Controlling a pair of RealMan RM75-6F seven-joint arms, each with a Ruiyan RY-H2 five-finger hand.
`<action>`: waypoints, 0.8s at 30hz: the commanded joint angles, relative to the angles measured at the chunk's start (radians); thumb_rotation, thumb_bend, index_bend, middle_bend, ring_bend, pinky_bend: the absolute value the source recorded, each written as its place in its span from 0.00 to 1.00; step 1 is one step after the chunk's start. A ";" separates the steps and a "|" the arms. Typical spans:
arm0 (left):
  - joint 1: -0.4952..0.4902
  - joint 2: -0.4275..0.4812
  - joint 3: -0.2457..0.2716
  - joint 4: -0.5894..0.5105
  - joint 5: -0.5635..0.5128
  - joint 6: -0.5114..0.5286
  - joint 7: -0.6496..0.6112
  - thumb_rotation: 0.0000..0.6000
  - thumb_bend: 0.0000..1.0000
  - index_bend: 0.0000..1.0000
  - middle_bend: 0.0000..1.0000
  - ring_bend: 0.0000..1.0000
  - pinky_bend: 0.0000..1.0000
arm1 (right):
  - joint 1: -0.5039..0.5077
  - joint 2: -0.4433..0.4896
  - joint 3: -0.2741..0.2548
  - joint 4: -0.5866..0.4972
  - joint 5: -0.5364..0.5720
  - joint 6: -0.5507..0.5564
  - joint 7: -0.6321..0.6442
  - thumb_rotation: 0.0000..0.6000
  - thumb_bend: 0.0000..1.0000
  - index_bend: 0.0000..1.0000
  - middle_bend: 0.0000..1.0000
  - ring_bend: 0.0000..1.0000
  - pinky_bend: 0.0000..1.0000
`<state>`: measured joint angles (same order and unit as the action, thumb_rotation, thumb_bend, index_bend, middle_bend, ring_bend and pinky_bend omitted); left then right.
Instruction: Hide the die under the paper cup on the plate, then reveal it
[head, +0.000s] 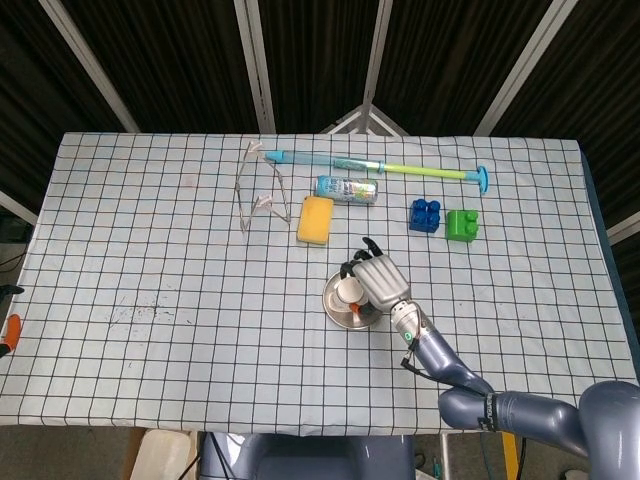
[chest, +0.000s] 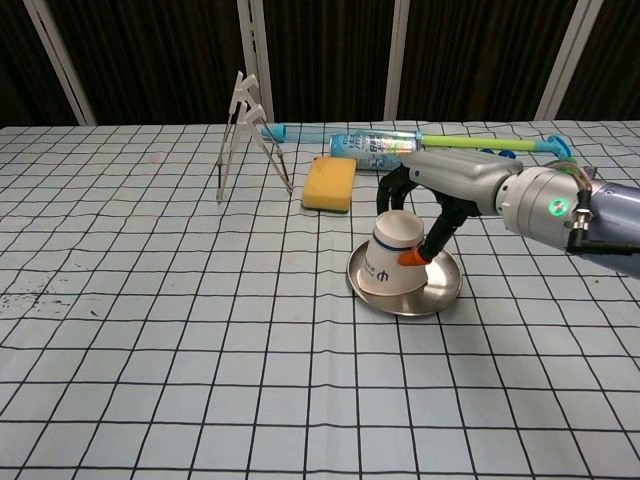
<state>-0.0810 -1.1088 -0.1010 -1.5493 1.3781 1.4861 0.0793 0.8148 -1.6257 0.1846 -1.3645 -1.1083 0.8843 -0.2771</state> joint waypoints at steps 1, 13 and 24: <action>0.000 0.000 0.000 0.000 -0.001 -0.001 0.002 1.00 0.70 0.32 0.00 0.00 0.12 | 0.003 -0.010 0.003 0.031 -0.010 -0.004 0.017 1.00 0.35 0.54 0.50 0.25 0.00; -0.004 -0.004 0.003 -0.003 0.001 -0.008 0.014 1.00 0.70 0.32 0.00 0.00 0.12 | -0.024 0.038 0.001 0.017 -0.048 0.038 0.039 1.00 0.35 0.54 0.50 0.25 0.00; -0.005 -0.006 0.002 -0.004 -0.003 -0.010 0.020 1.00 0.70 0.32 0.00 0.00 0.12 | -0.052 0.074 -0.024 -0.004 -0.051 0.041 0.039 1.00 0.35 0.54 0.50 0.25 0.00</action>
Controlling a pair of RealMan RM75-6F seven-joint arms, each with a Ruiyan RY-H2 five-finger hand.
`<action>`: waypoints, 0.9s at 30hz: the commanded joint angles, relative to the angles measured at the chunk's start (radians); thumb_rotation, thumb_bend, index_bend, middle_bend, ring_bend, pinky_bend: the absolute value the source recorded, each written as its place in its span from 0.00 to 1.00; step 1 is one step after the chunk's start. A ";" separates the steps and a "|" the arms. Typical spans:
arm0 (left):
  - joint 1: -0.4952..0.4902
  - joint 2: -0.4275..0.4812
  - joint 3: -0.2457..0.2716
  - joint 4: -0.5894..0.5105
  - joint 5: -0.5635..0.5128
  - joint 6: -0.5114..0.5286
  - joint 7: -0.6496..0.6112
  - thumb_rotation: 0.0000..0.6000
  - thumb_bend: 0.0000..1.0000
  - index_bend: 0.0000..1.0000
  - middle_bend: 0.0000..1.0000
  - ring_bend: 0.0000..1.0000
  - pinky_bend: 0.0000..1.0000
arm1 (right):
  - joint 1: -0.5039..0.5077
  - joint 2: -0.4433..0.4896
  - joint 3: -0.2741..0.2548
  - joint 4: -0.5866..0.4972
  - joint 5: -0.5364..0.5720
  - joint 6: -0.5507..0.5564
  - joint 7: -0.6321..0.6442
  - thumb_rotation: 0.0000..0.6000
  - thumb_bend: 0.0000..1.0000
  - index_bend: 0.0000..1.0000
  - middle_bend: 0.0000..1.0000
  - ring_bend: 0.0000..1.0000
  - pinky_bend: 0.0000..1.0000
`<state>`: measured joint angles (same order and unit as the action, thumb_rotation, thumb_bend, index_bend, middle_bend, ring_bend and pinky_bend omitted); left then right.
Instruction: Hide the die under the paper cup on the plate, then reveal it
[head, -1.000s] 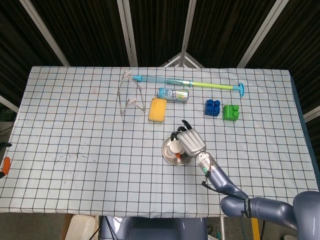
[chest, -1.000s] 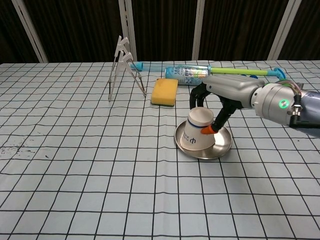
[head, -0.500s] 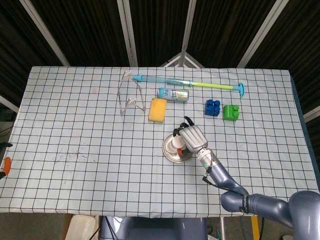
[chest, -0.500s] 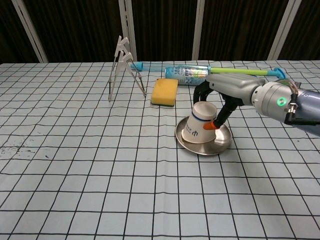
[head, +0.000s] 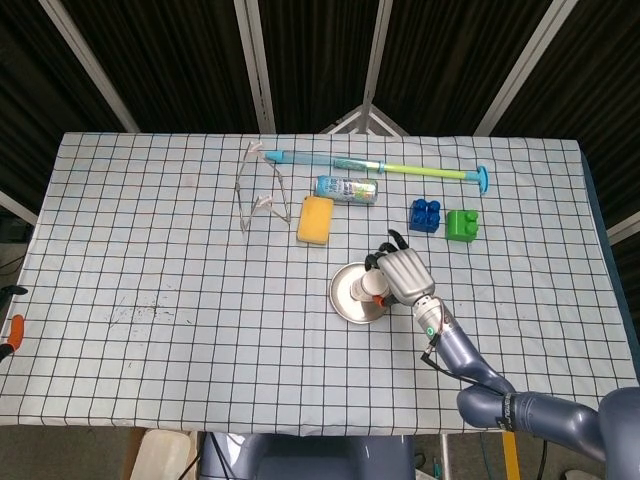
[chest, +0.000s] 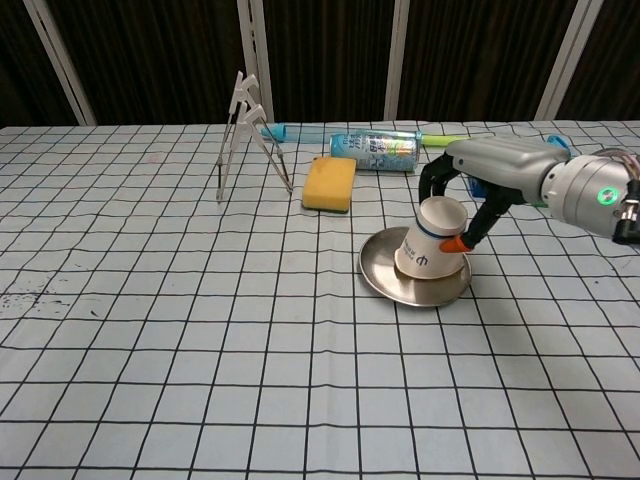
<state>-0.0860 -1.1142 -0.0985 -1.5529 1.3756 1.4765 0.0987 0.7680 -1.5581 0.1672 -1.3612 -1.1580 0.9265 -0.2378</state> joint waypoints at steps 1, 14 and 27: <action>-0.001 0.000 0.000 0.000 0.000 -0.001 0.001 1.00 0.70 0.32 0.00 0.00 0.12 | -0.008 0.010 -0.010 -0.013 -0.003 -0.002 -0.001 1.00 0.35 0.55 0.50 0.25 0.00; -0.001 0.000 0.002 -0.002 0.004 -0.001 -0.002 1.00 0.70 0.32 0.00 0.00 0.12 | -0.020 0.025 -0.025 -0.076 -0.032 0.005 -0.001 1.00 0.35 0.55 0.50 0.25 0.00; 0.001 0.005 0.000 0.001 0.006 0.003 -0.019 1.00 0.70 0.32 0.00 0.00 0.12 | 0.033 -0.052 0.010 -0.038 -0.025 -0.038 -0.001 1.00 0.35 0.55 0.50 0.25 0.00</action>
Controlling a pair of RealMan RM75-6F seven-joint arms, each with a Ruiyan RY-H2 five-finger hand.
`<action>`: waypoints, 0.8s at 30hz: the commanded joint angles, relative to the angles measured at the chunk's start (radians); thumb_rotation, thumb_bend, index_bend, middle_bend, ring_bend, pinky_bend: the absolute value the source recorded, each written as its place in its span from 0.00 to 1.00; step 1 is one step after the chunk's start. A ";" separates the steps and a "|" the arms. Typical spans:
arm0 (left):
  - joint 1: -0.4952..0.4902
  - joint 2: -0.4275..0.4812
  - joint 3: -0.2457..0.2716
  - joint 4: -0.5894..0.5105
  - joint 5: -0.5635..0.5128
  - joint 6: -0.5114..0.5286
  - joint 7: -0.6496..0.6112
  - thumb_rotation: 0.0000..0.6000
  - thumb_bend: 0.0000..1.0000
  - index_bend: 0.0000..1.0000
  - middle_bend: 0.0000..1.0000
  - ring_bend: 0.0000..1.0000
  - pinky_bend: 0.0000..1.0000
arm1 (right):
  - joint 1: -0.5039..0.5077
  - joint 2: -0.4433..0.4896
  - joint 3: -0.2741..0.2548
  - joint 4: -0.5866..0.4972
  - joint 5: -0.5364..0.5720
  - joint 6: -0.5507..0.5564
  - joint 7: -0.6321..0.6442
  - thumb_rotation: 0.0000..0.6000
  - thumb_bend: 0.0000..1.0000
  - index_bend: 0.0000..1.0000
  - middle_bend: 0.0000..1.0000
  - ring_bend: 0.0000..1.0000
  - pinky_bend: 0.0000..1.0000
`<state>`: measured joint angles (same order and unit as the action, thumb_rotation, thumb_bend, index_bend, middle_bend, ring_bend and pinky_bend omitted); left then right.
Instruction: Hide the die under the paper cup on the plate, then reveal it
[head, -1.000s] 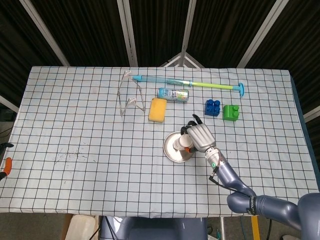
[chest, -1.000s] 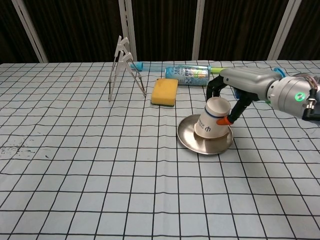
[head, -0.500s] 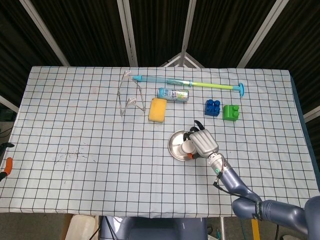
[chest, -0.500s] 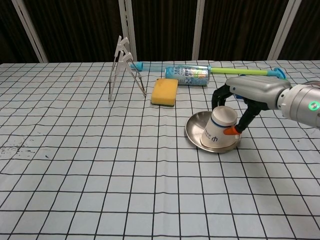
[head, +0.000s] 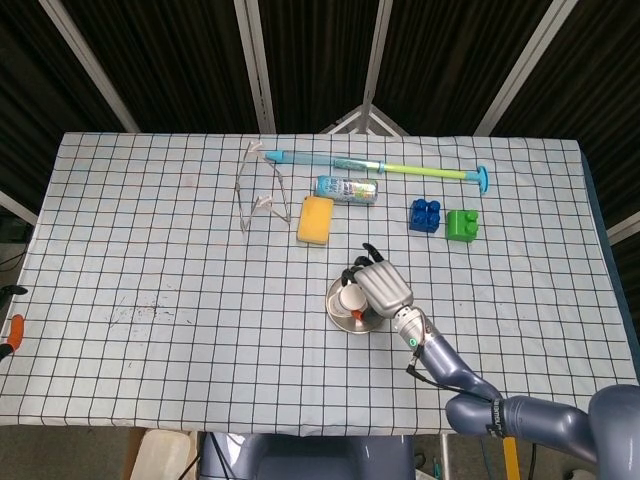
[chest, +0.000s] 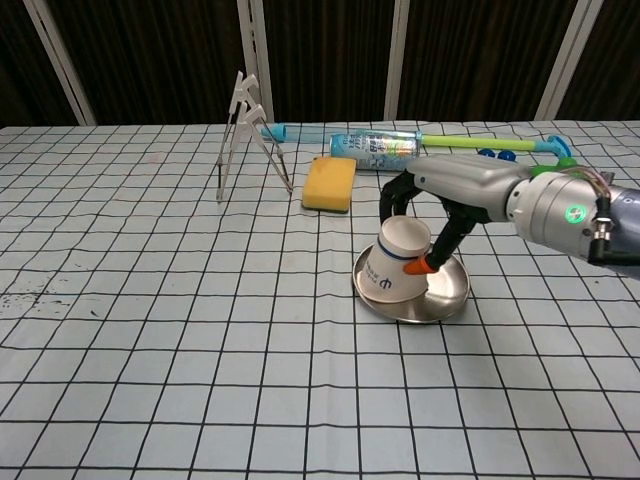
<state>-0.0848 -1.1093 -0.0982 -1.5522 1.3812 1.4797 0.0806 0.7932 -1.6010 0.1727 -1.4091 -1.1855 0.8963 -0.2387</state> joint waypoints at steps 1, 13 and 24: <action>0.001 0.001 -0.001 0.001 -0.001 0.001 -0.003 1.00 0.70 0.32 0.00 0.00 0.12 | 0.014 -0.019 0.007 0.021 0.005 -0.015 0.001 1.00 0.35 0.55 0.50 0.25 0.00; 0.000 0.001 -0.002 0.005 -0.003 -0.002 -0.008 1.00 0.70 0.33 0.00 0.00 0.12 | 0.025 -0.043 0.031 0.107 0.009 -0.011 0.025 1.00 0.35 0.55 0.50 0.25 0.00; 0.001 -0.001 -0.001 0.000 -0.003 0.001 0.004 1.00 0.70 0.33 0.00 0.00 0.12 | -0.017 0.029 0.020 0.058 0.002 0.021 0.042 1.00 0.35 0.55 0.50 0.25 0.00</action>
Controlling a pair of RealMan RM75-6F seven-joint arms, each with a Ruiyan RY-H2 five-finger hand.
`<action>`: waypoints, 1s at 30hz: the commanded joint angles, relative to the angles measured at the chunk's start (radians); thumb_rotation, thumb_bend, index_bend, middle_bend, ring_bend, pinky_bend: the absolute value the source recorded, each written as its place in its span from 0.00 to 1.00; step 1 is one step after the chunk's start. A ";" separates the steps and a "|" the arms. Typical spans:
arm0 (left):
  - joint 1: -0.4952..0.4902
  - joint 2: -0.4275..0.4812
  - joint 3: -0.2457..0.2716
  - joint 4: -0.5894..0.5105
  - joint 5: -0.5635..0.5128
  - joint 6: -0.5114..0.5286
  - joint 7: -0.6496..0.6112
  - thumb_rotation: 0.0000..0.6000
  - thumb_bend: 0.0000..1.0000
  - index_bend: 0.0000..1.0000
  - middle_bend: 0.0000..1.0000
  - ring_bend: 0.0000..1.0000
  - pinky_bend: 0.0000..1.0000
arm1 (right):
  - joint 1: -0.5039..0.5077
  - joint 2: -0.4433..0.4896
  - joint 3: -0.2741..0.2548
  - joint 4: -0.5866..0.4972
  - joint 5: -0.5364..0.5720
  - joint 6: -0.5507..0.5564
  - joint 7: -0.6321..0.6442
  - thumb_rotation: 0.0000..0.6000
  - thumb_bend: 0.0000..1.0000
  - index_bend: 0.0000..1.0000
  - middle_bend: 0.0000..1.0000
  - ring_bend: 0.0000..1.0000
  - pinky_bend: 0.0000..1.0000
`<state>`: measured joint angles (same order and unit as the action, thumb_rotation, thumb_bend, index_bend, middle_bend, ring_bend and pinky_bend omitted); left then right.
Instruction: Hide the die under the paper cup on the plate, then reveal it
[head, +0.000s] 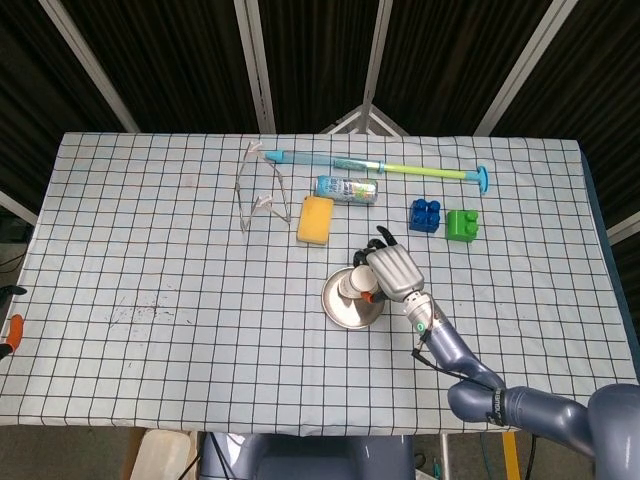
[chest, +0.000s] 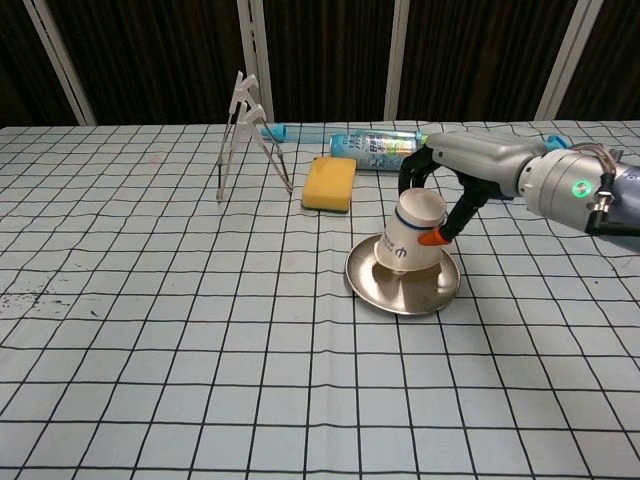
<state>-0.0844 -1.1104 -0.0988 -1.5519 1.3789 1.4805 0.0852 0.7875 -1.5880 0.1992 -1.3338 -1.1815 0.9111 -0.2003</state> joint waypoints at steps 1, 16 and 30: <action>0.000 0.000 -0.001 -0.001 -0.001 0.000 0.000 1.00 0.70 0.33 0.00 0.00 0.12 | -0.017 0.025 -0.008 -0.031 -0.001 0.009 0.008 1.00 0.35 0.55 0.50 0.25 0.00; -0.001 0.000 -0.001 0.000 -0.002 -0.002 0.001 1.00 0.70 0.33 0.00 0.00 0.12 | -0.048 0.143 0.026 -0.012 0.053 0.055 -0.057 1.00 0.35 0.55 0.50 0.25 0.00; -0.005 -0.009 -0.003 -0.004 -0.014 -0.009 0.030 1.00 0.70 0.33 0.00 0.00 0.12 | -0.077 0.128 -0.030 0.182 0.110 -0.076 -0.003 1.00 0.35 0.55 0.50 0.25 0.00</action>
<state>-0.0895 -1.1195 -0.1013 -1.5565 1.3653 1.4721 0.1151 0.7145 -1.4529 0.1774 -1.1632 -1.0718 0.8464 -0.2131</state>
